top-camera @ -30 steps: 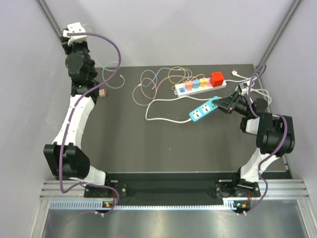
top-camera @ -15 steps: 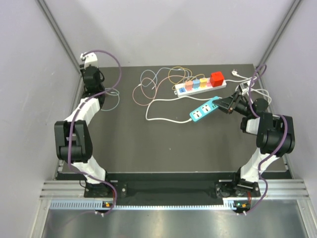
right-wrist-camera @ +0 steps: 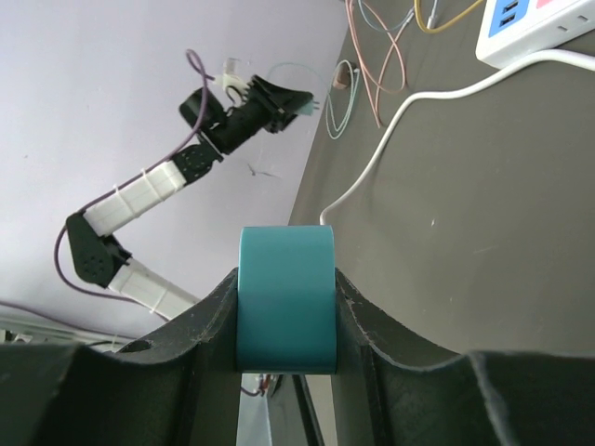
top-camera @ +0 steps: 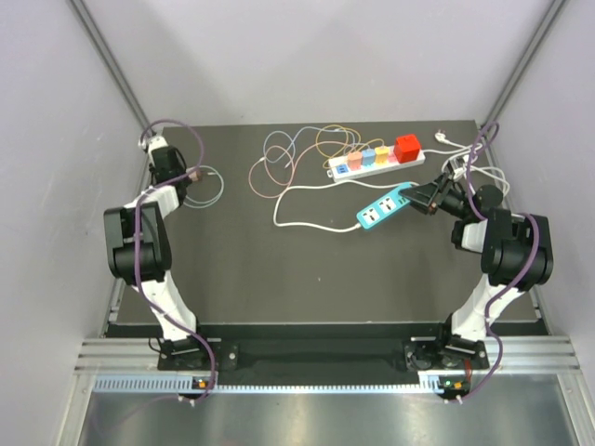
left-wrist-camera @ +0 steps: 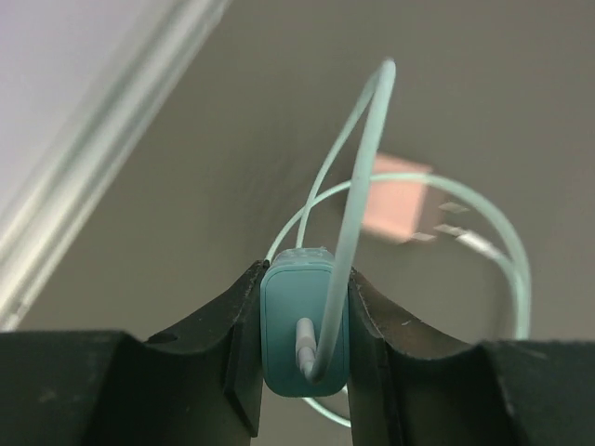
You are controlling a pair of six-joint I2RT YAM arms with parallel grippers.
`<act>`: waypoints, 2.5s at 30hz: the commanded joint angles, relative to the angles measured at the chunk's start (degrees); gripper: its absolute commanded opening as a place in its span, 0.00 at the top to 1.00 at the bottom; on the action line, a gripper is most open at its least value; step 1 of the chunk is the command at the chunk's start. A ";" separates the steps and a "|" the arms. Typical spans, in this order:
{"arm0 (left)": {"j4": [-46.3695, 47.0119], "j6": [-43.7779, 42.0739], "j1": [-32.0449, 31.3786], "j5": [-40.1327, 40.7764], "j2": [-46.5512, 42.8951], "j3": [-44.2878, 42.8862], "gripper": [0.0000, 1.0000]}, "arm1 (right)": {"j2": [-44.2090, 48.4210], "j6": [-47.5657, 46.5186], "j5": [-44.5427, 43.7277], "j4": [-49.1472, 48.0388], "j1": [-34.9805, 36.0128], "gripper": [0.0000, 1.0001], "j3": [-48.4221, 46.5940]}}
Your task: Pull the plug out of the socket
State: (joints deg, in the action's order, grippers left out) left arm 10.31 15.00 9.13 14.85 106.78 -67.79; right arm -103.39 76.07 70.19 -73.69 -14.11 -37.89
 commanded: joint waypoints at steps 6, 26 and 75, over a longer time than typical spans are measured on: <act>-6.26 6.88 5.20 -9.66 5.63 -4.72 0.68 | -0.23 -0.57 0.29 -8.49 -0.92 1.00 -1.66; -5.12 12.67 8.89 -19.96 -8.34 -3.75 0.01 | -1.55 -3.91 0.30 -5.25 -1.97 1.00 -1.75; 0.95 17.17 -1.04 -57.04 -38.23 25.95 0.01 | 9.27 -102.87 -18.43 113.68 -22.19 0.78 -18.88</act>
State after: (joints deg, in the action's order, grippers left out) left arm 9.45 34.28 8.95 -40.05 70.24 -42.74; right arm -92.62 -14.74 58.28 36.62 -35.18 -54.63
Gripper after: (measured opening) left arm 0.987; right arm 0.349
